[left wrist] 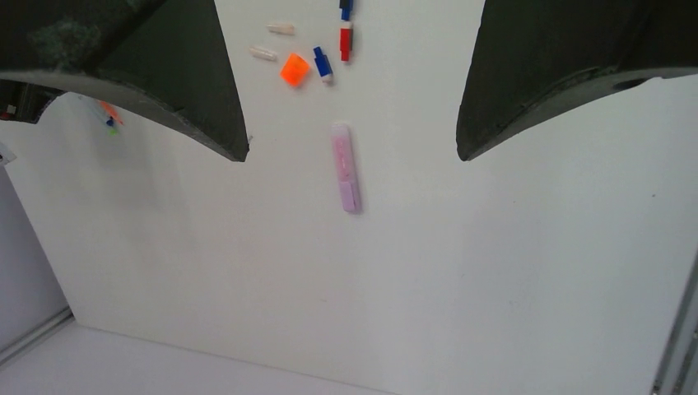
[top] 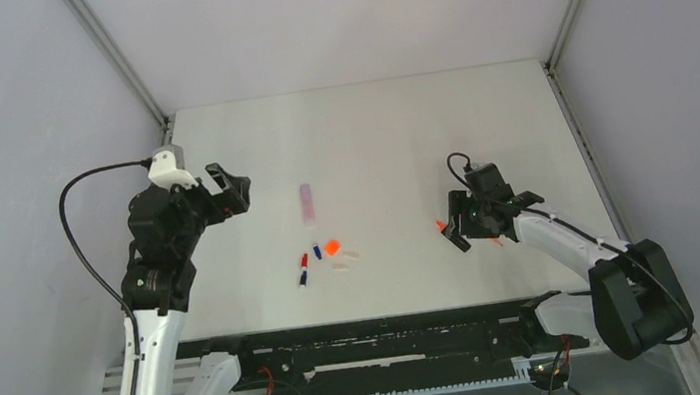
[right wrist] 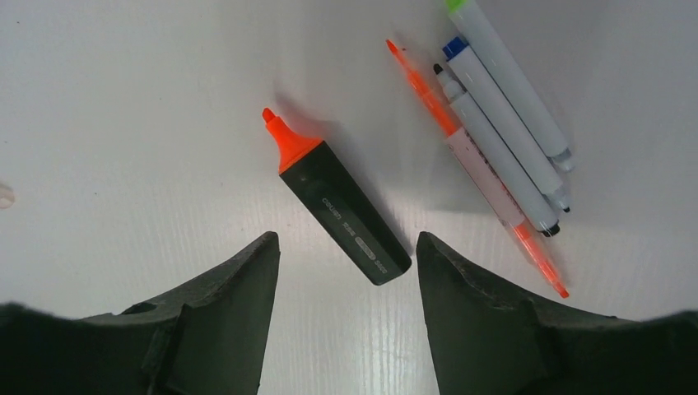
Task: Insert the pens into the pen caps
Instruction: Pick up the pen from the center of the board.
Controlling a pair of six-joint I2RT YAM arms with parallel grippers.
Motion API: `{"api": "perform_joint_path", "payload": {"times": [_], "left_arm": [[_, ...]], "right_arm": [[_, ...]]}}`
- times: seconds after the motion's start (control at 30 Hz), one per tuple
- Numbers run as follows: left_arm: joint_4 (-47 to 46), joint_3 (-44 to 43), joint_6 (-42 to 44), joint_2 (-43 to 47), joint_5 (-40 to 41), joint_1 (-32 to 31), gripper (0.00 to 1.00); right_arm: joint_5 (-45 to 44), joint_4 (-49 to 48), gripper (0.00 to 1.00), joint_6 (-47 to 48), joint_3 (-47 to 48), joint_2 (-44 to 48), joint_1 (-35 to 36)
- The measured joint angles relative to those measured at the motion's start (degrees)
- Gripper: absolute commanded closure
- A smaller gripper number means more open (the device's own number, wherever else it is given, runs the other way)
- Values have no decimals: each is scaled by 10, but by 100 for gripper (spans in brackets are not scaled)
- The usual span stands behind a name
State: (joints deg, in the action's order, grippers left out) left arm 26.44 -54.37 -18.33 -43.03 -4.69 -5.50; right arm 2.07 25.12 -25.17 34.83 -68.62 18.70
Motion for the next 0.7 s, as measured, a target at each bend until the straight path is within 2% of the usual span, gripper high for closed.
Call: {"api": "perform_joint_path", "payload": {"times": [0.43,0.7], "left_arm": [[12,0,15,3,16,0,2],[12,0,15,8,16,0,2]], "right_arm": [[-33,-4,46,23,48,-85,82],[-71,8,45,22,61,-97,122]]}}
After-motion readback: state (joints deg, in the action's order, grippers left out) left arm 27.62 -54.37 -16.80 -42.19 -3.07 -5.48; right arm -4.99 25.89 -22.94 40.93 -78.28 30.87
